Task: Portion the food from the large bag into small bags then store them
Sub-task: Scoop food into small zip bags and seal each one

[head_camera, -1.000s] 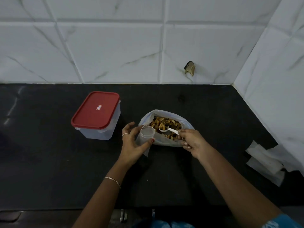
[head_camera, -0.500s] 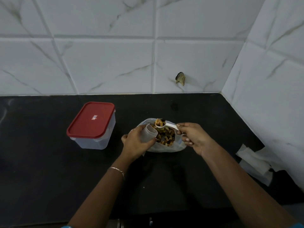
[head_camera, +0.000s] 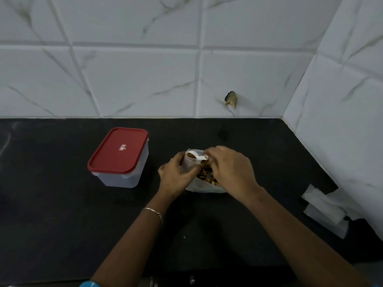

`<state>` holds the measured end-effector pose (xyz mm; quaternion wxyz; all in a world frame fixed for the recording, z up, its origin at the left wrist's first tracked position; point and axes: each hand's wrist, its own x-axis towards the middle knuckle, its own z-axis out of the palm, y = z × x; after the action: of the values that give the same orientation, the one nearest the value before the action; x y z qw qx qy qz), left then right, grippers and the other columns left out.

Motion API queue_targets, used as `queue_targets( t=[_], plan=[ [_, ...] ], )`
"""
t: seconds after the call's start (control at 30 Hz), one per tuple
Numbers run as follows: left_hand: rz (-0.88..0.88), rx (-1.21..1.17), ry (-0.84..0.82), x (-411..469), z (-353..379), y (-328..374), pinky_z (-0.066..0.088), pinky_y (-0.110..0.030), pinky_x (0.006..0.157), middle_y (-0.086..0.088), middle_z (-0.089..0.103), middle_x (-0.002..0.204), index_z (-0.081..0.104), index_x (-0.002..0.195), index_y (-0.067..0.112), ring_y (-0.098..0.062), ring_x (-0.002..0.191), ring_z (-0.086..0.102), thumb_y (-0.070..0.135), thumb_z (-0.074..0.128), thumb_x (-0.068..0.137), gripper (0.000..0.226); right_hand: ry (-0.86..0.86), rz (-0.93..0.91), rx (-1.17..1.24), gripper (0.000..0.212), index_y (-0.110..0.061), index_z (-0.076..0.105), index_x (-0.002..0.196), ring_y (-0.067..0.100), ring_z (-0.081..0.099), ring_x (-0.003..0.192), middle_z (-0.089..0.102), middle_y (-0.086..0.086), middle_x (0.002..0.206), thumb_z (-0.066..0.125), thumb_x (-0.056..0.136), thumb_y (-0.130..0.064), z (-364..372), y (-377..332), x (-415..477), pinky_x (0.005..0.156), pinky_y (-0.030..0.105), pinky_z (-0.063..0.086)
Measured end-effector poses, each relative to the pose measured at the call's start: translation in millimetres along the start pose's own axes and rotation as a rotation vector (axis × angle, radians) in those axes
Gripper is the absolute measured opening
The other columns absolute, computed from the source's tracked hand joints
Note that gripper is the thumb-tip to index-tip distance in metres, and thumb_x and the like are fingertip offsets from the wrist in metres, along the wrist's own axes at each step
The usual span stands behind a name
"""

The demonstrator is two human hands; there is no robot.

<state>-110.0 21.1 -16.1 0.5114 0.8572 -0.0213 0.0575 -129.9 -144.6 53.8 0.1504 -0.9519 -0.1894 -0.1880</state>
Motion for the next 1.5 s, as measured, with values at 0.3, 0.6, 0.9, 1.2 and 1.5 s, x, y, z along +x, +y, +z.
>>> queue_targets(
  t=[0.3,0.6,0.9,1.2,1.5],
  plan=[
    [-0.008,-0.073,0.059,-2,-2,-8,0.039,-0.050,0.106,0.024,0.062,0.110,0.049,0.112,0.056,-0.003,0.114,0.056,0.065,0.065,0.069,0.046,0.109,-0.297,-0.216,0.050,-0.014,0.063,0.112,0.015,0.058,0.063,0.060,0.005,0.095,0.082,0.067,-0.019,9,7,-6,0.048,0.024,0.044],
    [-0.017,-0.065,0.049,-6,0,-6,0.033,-0.052,0.110,0.037,0.054,0.101,0.048,0.105,0.056,-0.006,0.118,0.052,0.067,0.061,0.065,0.043,0.092,0.106,0.375,0.023,-0.019,0.060,0.115,0.007,0.058,0.091,0.059,-0.004,0.107,0.043,0.099,-0.015,19,20,-9,0.074,0.028,0.051],
    [-0.030,-0.099,0.066,-19,0,-17,0.040,-0.051,0.104,0.029,0.060,0.107,0.049,0.100,0.070,-0.005,0.115,0.054,0.064,0.064,0.069,0.035,-0.009,0.459,0.680,0.022,-0.022,0.061,0.109,0.007,0.056,0.085,0.059,-0.007,0.094,0.042,0.102,-0.016,33,47,-25,0.068,0.019,0.043],
    [-0.028,-0.196,0.250,-54,14,-34,0.053,-0.043,0.090,0.010,0.055,0.115,0.056,0.118,0.026,-0.006,0.109,0.055,0.053,0.061,0.077,0.050,-0.133,-0.070,-0.318,0.033,-0.017,0.066,0.110,0.016,0.064,0.066,0.067,0.001,0.094,0.072,0.078,-0.010,59,62,-20,0.053,0.026,0.047],
    [-0.052,-0.244,0.099,-57,16,-38,0.050,-0.028,0.091,0.007,0.054,0.121,0.056,0.117,0.033,-0.004,0.113,0.053,0.039,0.062,0.090,0.029,-0.137,0.221,0.046,0.032,-0.026,0.061,0.127,0.012,0.065,0.093,0.068,-0.005,0.111,0.049,0.098,-0.018,81,65,-8,0.073,0.022,0.048]
  ],
)
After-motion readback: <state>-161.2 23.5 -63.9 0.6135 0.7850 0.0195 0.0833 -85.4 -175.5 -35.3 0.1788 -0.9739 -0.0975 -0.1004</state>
